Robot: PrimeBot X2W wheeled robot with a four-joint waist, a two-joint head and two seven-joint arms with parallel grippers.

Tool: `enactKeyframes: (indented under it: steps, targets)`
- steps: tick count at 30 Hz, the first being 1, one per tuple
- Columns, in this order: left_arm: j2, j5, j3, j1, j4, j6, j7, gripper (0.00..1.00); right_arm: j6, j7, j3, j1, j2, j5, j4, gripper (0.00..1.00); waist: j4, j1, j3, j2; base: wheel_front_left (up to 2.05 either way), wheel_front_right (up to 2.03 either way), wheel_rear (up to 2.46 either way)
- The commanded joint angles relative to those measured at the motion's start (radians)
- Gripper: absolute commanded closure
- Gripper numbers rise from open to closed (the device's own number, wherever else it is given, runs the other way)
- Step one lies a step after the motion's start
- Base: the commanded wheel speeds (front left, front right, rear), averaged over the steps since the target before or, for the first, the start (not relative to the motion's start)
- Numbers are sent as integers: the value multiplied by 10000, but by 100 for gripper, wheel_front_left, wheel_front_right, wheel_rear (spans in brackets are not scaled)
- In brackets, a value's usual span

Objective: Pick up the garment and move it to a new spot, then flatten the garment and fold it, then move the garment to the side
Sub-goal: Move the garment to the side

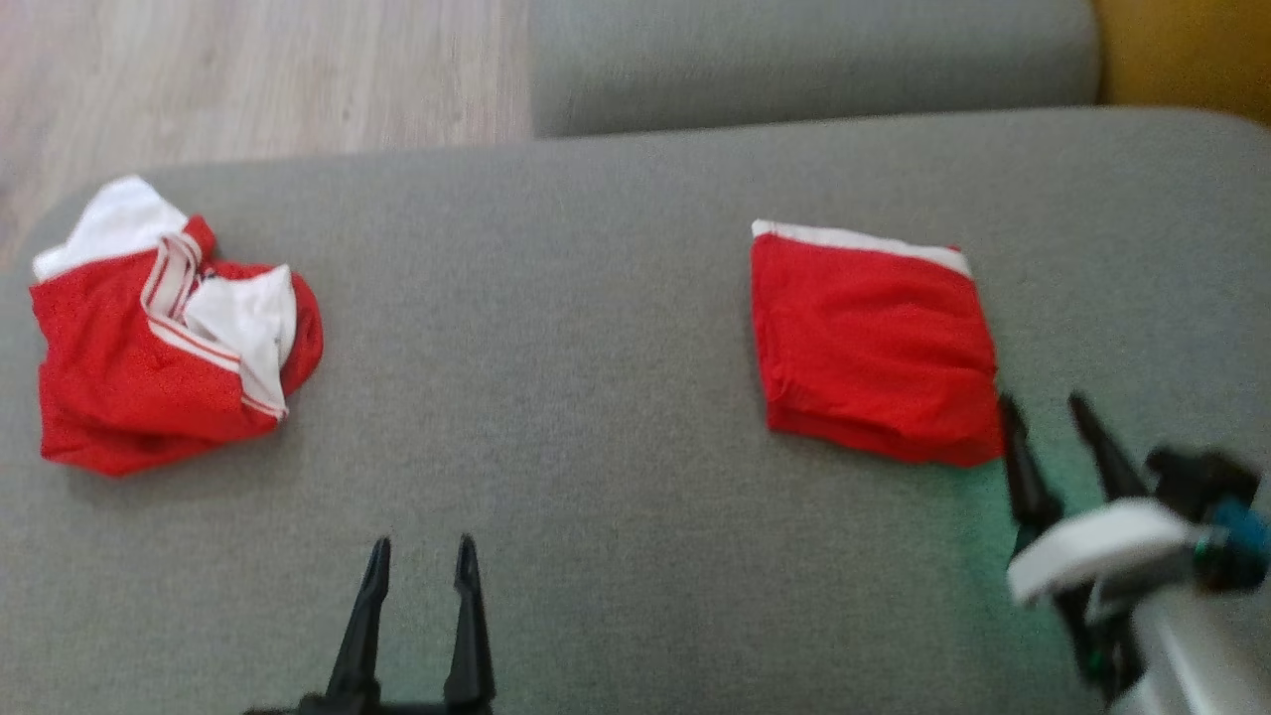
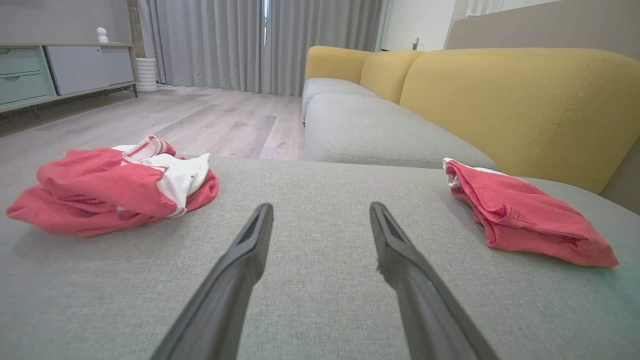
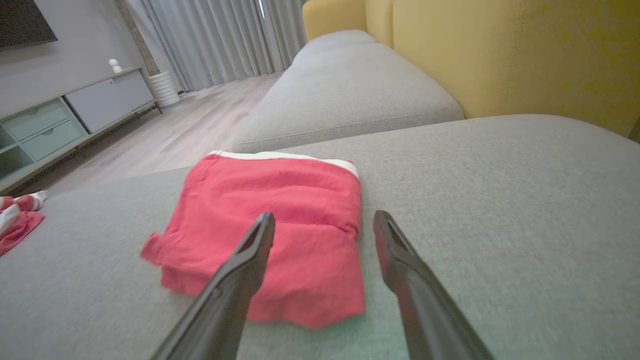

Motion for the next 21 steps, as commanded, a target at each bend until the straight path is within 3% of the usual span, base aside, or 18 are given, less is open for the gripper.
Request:
enactKeyframes:
  steps: [1,11,16,17,19,21]
  targets:
    - [-53,-44,137,-597,-217,4,-53,0,67,286,174,-872,-388,307,-71,0,138,-3,470,0,0,0,0]
    - [-53,-53,-256,-1606,92,-32,-53,0,67,3013,725,-3086,-1867,2787,1592,0,551,-3,1436,0,0,0,0]
    - [-53,-137,-316,-1828,211,-17,-53,0,67,3717,1343,-3277,-2080,3917,1847,0,710,-3,1650,0,0,0,0]
    - [-53,-162,-309,-1853,229,-2,-53,0,67,3763,1438,-3284,-2054,4211,1800,5,712,-3,1679,0,0,0,0]
    - [-53,-202,-292,-1892,242,28,-53,0,67,3759,1609,-3292,-2058,4733,1687,100,692,-3,1725,0,0,0,0]
    - [-53,-243,-283,-1926,231,64,-53,0,67,3650,1859,-3327,-2244,4919,1609,100,617,-3,1784,0,0,0,0]
